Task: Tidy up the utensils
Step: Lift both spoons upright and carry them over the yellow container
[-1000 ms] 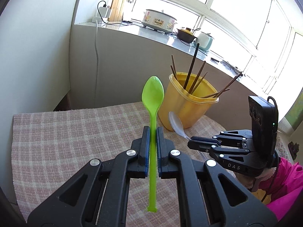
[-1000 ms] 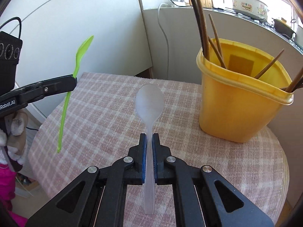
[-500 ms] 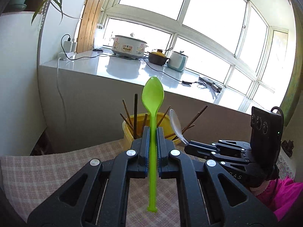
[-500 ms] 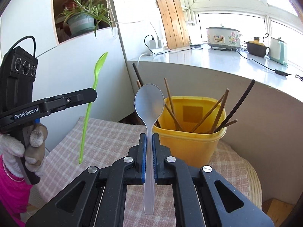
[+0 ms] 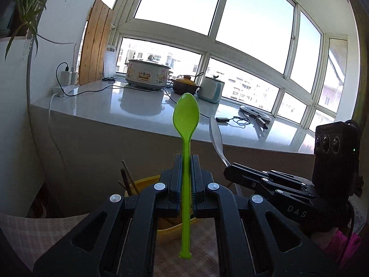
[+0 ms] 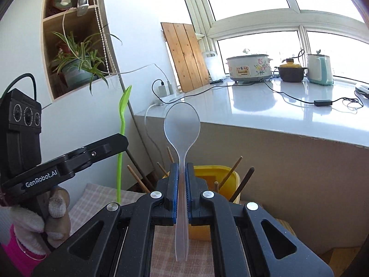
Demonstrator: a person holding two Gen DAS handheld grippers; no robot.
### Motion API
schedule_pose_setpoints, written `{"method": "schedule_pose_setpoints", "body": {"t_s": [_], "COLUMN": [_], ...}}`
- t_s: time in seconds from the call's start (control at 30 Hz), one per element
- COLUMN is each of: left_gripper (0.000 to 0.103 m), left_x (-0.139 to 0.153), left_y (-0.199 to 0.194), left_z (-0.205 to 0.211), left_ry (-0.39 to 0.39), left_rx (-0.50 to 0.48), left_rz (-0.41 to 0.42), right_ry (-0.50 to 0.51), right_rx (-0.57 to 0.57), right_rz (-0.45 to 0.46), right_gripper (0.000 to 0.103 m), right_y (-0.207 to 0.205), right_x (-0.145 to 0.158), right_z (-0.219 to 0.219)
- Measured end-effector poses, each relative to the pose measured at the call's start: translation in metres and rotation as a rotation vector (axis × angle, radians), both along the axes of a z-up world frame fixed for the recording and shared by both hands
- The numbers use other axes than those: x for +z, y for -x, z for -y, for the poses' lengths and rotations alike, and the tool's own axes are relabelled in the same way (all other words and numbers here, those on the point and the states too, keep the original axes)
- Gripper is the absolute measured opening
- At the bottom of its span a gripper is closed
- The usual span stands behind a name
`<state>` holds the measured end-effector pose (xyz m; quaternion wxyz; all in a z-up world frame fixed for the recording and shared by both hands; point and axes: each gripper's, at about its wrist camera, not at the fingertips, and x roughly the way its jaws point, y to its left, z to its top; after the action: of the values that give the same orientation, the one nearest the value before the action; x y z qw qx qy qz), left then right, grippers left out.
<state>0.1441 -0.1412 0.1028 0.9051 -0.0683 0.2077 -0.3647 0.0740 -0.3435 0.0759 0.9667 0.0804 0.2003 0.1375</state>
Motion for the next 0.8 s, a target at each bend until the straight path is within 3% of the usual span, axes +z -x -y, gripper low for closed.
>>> {"method": "schedule_pose_setpoints", "body": {"t_s": [0.27, 0.53, 0.8], "left_gripper": [0.004, 0.004, 0.004], "left_x": [-0.008, -0.018, -0.035], "left_y": [-0.012, -0.021, -0.021], "left_z": [0.02, 0.035, 0.042], "left_ry": [-0.01, -0.005, -0.015], "left_rx": [0.063, 0.117, 0.131], "left_rz": [0.036, 0.082, 0.132], "right_ry": [-0.054, -0.095, -0.073], "right_rx": [-0.011, -0.038, -0.073], "right_rz": [0.05, 0.041, 0.047], "right_gripper": [0.004, 0.004, 0.004], "right_y": [-0.015, -0.037, -0.041], "right_x": [0.03, 0.016, 0.015], "right_z": [0.018, 0.018, 0.021]}}
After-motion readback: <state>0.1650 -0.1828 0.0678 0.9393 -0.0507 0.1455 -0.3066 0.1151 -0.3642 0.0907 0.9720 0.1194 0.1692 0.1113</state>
